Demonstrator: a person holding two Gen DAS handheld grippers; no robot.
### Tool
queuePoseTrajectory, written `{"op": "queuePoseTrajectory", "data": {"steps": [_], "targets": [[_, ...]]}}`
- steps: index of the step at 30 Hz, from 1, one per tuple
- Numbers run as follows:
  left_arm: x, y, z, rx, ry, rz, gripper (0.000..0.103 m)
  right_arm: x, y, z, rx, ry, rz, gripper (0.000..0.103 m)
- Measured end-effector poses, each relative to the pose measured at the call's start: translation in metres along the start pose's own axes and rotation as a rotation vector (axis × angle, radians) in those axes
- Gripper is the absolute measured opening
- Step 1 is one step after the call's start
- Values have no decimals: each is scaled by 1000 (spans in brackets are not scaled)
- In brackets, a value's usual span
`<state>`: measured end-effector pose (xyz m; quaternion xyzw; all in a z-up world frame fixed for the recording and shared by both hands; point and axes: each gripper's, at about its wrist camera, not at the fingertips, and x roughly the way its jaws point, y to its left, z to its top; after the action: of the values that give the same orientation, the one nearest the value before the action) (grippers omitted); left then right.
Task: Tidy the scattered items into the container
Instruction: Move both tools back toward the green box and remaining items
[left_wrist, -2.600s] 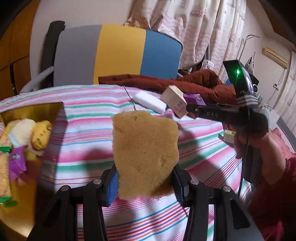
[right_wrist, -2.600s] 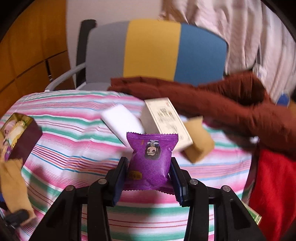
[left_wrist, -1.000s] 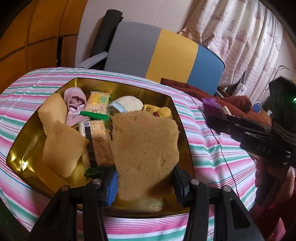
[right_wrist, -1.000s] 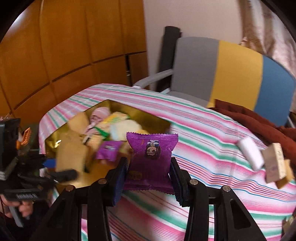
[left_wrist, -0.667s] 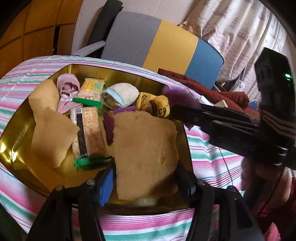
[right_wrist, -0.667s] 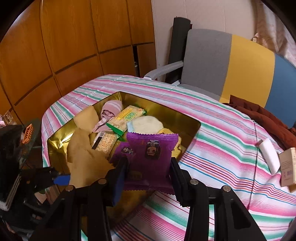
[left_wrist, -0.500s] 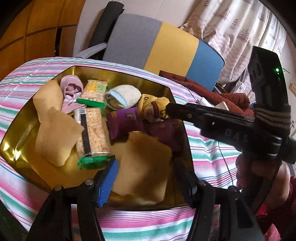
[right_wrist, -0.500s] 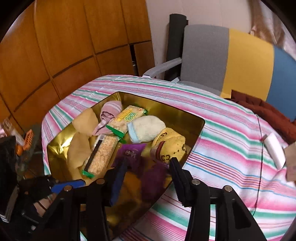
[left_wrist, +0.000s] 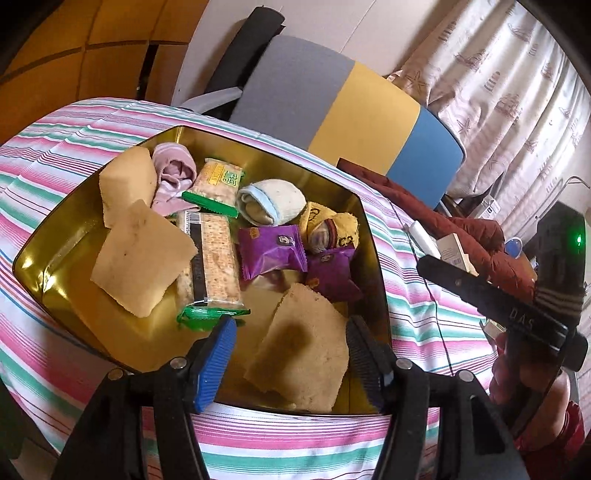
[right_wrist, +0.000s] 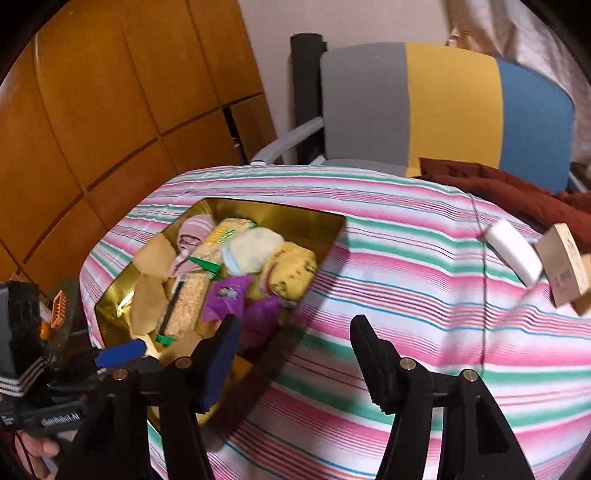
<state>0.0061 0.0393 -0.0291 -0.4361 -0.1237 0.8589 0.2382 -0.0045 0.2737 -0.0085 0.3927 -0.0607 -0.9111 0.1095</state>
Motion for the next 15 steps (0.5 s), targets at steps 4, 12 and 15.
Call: {"op": "queuePoseTrajectory", "data": {"steps": [4,12,15], "targets": [[3,-5,-3,0,12,-7,63,-5,-9,-5,-2,1,-21,62],[3,-45,-9,120,14,-23,63,-13,-38,-17,16,33,-75,62],[5,-64,-10,191,16,-44,63,-19,-59,-20,33,41,-114,62]]}}
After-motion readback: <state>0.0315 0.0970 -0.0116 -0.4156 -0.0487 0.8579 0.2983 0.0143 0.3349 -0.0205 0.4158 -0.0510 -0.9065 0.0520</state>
